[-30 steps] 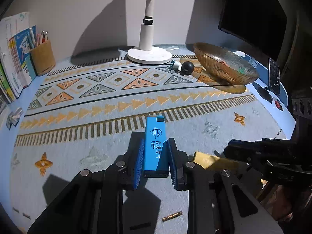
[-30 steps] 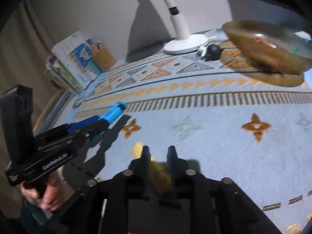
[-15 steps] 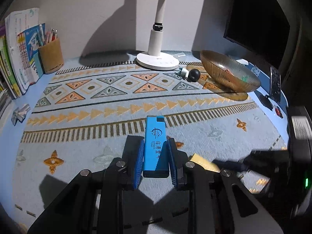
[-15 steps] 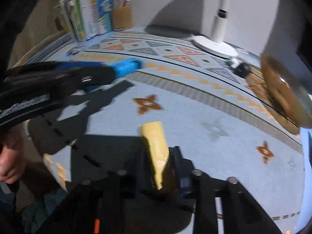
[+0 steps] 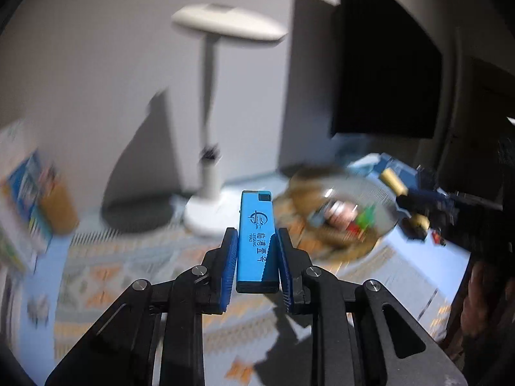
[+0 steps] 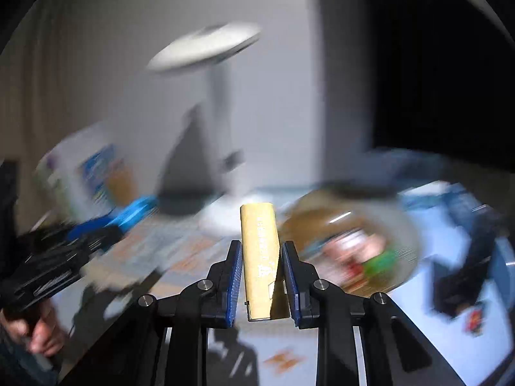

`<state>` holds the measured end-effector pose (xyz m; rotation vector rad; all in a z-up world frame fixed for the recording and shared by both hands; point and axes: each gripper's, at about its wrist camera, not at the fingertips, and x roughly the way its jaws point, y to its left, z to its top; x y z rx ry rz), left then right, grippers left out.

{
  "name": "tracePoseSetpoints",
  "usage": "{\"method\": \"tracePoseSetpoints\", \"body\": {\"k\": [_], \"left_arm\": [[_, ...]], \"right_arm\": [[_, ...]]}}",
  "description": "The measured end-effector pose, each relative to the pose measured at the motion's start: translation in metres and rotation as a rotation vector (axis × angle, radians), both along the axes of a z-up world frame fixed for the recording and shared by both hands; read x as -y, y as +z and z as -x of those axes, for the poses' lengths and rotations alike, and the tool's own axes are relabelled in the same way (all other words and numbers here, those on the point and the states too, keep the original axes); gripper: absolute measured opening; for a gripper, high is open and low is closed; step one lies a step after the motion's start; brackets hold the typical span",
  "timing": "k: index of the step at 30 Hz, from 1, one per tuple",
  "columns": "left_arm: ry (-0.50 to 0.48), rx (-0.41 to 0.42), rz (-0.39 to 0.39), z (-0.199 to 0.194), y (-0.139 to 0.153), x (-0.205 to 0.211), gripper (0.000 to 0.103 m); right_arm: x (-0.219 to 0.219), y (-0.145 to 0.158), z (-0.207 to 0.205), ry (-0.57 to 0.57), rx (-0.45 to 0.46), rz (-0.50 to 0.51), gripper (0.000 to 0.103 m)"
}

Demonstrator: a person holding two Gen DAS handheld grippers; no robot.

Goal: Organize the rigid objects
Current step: 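Lift both lighters and carry them over the amber bowl, then lower both lighters into the amber bowl and open both grippers, then pull both open grippers back from the bowl toward the lamp base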

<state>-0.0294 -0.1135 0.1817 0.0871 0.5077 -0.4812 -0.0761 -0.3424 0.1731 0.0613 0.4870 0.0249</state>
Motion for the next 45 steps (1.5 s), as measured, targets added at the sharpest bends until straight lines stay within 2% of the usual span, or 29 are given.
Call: {"method": "tracePoseSetpoints", "body": {"k": [4, 8, 11, 14, 18, 25, 29, 30, 31, 32, 34, 36, 37, 38, 40, 45], "left_arm": [[-0.098, 0.063, 0.031, -0.031, 0.032, 0.053, 0.021], [-0.161, 0.062, 0.055, -0.066, 0.036, 0.102, 0.021], [-0.184, 0.005, 0.052, -0.103, 0.016, 0.134, 0.021], [-0.179, -0.099, 0.013, -0.138, -0.024, 0.162, 0.021], [-0.171, -0.207, -0.023, -0.166, -0.071, 0.181, 0.021], [-0.181, -0.266, -0.081, -0.174, -0.109, 0.203, 0.021], [-0.185, -0.275, -0.104, -0.177, -0.114, 0.210, 0.021], [-0.189, -0.279, -0.105, -0.177, -0.114, 0.210, 0.022], [-0.197, -0.285, -0.102, -0.177, -0.113, 0.210, 0.027], [-0.212, -0.299, -0.092, -0.178, -0.112, 0.210, 0.040], [-0.236, -0.309, -0.053, -0.177, -0.104, 0.206, 0.043], [-0.251, -0.287, -0.026, -0.169, -0.089, 0.193, 0.052], [-0.258, -0.263, -0.013, -0.162, -0.079, 0.183, 0.067], [-0.256, -0.239, 0.001, -0.156, -0.070, 0.174, 0.078], [-0.237, -0.176, 0.036, -0.140, -0.051, 0.149, 0.079], [-0.186, -0.072, 0.073, -0.101, -0.004, 0.086, 0.079]], "right_arm": [[0.069, 0.030, -0.019, -0.168, 0.042, -0.048, 0.024], [0.120, 0.032, -0.046, -0.287, 0.027, -0.068, 0.024], [0.140, 0.014, -0.070, -0.317, -0.028, -0.092, 0.024], [0.157, -0.017, -0.103, -0.356, -0.125, -0.112, 0.024], [0.175, -0.060, -0.134, -0.384, -0.246, -0.130, 0.024], [0.180, -0.089, -0.154, -0.384, -0.322, -0.107, 0.024], [0.181, -0.095, -0.156, -0.387, -0.344, -0.105, 0.024], [0.183, -0.096, -0.157, -0.391, -0.350, -0.111, 0.024], [0.185, -0.096, -0.158, -0.391, -0.353, -0.118, 0.027], [0.188, -0.096, -0.159, -0.386, -0.362, -0.137, 0.030], [0.190, -0.092, -0.157, -0.366, -0.367, -0.175, 0.043], [0.190, -0.079, -0.145, -0.351, -0.333, -0.203, 0.047], [0.188, -0.072, -0.140, -0.350, -0.315, -0.201, 0.051], [0.185, -0.059, -0.130, -0.347, -0.284, -0.194, 0.053], [0.179, -0.043, -0.118, -0.344, -0.246, -0.184, 0.060], [0.155, -0.005, -0.084, -0.293, -0.178, -0.188, 0.061]]}}
